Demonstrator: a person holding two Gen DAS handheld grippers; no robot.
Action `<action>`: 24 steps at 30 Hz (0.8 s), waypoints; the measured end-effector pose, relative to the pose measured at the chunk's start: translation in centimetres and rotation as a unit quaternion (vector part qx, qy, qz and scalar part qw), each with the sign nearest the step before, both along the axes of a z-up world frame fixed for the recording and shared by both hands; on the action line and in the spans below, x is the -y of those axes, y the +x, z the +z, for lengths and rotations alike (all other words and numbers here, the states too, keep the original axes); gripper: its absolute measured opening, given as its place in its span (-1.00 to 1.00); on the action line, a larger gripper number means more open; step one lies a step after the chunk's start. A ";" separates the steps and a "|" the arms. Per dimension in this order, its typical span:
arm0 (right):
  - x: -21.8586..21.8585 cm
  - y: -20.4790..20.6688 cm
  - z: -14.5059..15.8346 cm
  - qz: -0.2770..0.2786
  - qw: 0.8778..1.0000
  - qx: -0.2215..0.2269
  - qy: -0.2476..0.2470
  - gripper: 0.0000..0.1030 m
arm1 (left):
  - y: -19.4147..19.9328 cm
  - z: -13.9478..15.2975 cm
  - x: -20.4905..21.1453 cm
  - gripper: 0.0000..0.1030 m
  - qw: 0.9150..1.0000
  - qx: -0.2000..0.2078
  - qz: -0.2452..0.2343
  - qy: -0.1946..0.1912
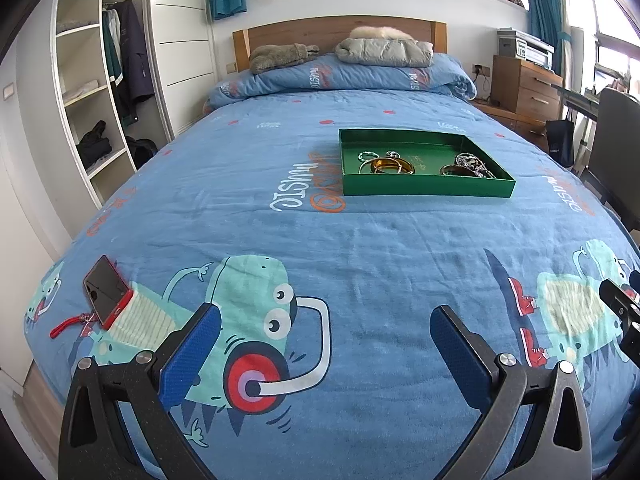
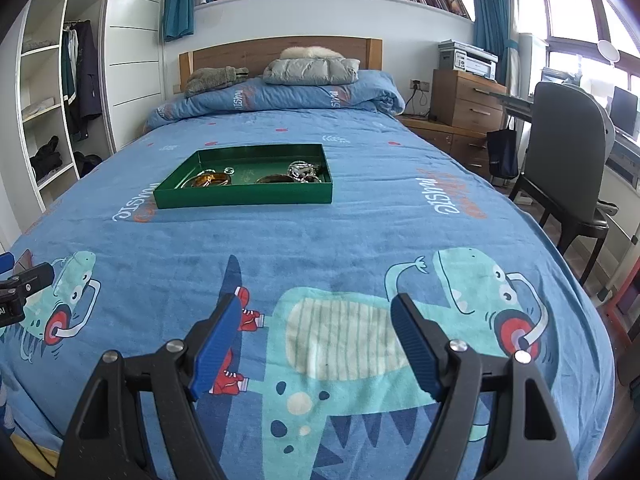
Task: Organize jewelry
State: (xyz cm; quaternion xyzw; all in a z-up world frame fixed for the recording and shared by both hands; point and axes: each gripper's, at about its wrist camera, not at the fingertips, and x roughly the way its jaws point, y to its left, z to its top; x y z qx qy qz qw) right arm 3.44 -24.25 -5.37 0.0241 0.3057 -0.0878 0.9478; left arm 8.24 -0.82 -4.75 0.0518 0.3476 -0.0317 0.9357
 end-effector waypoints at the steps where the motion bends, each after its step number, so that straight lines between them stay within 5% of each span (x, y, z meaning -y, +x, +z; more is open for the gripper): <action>1: 0.0 0.0 -0.1 -0.001 1.000 -0.001 -0.001 0.47 | 0.0 0.0 0.0 1.00 1.000 0.000 0.000 0.000; 24: 0.7 0.9 -0.6 -0.006 1.000 -0.005 -0.003 0.47 | 1.4 -1.0 0.2 1.00 1.000 -0.007 -0.001 0.005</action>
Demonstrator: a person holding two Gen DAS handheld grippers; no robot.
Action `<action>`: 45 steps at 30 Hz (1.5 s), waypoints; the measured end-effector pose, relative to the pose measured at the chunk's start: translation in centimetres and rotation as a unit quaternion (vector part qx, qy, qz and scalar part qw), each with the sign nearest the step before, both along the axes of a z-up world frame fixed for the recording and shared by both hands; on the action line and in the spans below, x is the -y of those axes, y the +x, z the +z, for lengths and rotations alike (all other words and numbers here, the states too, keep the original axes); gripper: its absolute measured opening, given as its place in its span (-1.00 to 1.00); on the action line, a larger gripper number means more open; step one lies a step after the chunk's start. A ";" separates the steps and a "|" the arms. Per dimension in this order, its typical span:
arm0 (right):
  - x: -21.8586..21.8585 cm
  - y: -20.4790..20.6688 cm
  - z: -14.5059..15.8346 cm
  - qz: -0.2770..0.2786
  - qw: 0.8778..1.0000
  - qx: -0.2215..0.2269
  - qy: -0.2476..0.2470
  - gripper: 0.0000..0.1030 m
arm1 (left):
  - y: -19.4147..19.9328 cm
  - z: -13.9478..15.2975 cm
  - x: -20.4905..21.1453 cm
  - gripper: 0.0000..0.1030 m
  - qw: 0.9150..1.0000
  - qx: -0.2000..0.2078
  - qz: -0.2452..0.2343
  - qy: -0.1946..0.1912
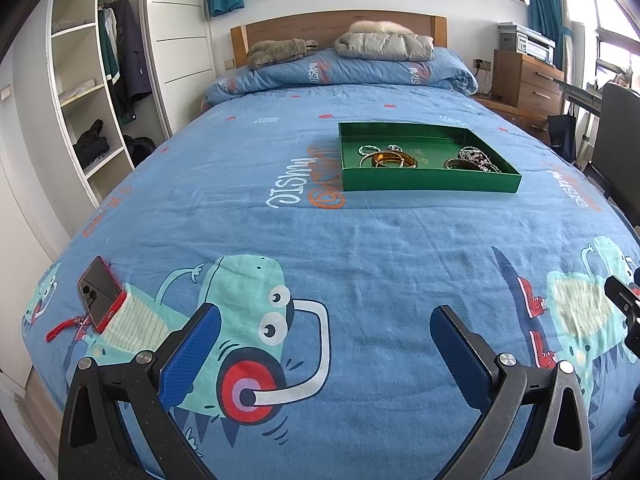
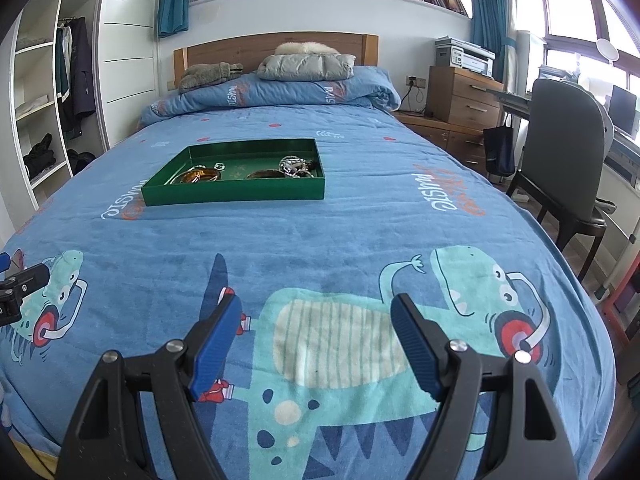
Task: Organize jewelry
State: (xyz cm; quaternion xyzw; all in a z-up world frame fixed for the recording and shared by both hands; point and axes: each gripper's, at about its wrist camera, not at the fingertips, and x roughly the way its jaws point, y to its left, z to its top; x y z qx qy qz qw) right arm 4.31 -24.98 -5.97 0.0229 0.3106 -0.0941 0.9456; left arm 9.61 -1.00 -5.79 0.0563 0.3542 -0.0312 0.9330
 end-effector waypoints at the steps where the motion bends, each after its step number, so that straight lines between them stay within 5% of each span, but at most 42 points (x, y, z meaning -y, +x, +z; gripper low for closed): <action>1: 0.1 0.1 -0.1 0.000 1.000 0.000 0.000 0.47 | 0.0 0.0 0.0 1.00 1.000 0.000 0.000 0.000; 45: 0.6 1.1 -0.4 -0.006 1.000 -0.001 -0.006 0.47 | 2.1 -0.8 1.2 1.00 1.000 -0.015 -0.014 -0.002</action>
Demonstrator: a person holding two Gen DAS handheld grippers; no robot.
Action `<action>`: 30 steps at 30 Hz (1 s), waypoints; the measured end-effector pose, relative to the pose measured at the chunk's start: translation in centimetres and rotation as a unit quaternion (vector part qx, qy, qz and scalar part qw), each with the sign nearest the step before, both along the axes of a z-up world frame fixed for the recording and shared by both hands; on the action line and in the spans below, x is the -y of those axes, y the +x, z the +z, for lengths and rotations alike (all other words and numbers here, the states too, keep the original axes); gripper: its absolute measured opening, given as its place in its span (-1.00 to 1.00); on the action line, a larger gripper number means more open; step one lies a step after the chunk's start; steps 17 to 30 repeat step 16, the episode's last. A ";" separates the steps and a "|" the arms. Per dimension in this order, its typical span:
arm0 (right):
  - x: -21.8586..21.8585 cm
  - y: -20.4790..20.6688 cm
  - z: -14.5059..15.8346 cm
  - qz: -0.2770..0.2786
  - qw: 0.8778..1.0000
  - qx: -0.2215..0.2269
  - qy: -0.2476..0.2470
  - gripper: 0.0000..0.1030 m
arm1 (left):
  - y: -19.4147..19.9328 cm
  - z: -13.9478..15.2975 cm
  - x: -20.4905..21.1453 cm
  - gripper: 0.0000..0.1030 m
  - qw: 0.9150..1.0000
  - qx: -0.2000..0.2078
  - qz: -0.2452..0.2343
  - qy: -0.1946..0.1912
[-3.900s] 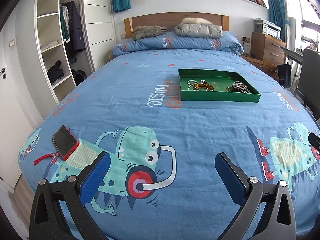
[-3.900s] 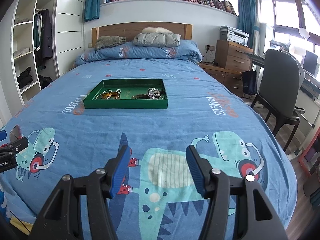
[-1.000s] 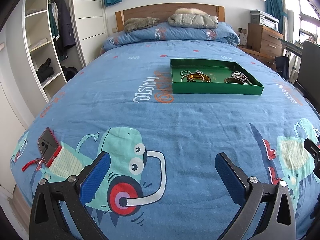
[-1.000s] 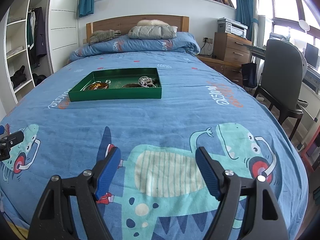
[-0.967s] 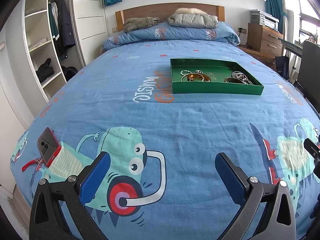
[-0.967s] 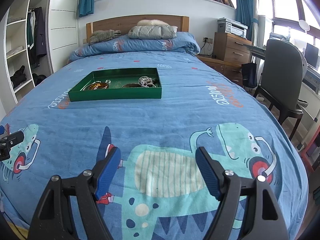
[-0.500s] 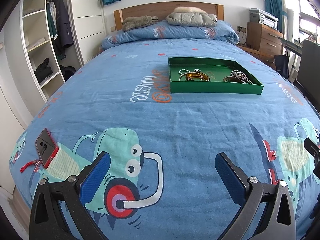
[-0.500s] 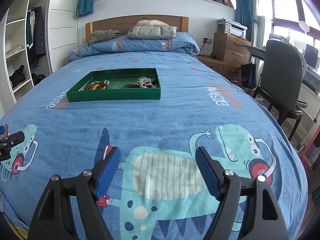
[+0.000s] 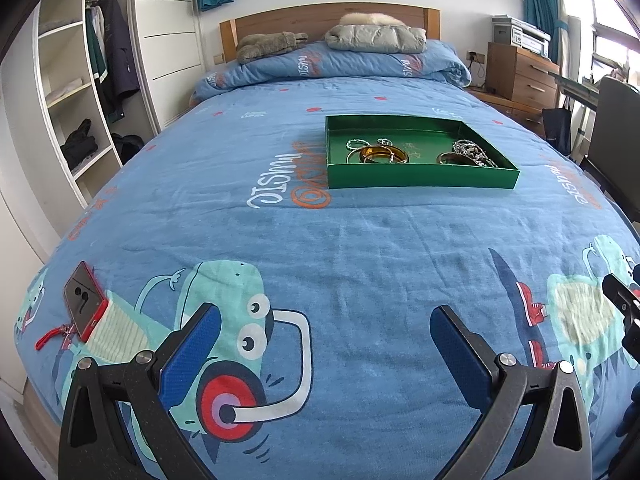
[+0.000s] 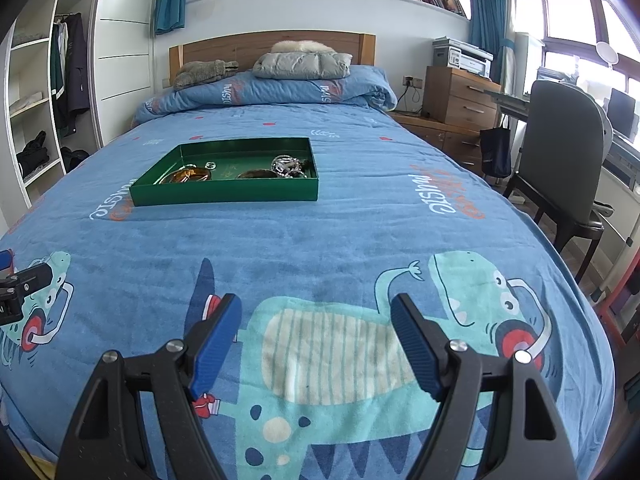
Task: Organize jewelry
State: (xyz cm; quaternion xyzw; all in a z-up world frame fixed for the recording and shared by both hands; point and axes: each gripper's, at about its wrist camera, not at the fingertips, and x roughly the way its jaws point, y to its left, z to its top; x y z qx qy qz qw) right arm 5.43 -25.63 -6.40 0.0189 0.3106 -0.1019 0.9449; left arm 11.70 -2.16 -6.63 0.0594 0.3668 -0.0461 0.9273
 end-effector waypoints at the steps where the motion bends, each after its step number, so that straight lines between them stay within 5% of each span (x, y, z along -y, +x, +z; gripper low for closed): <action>1: 0.0 0.0 0.0 0.000 1.000 0.000 0.000 0.47 | 0.0 0.0 0.0 1.00 1.000 0.000 -0.001 0.000; 30: 0.5 0.0 0.0 -0.002 1.000 0.001 -0.001 0.47 | 0.3 -0.1 0.1 1.00 1.000 -0.002 0.001 0.002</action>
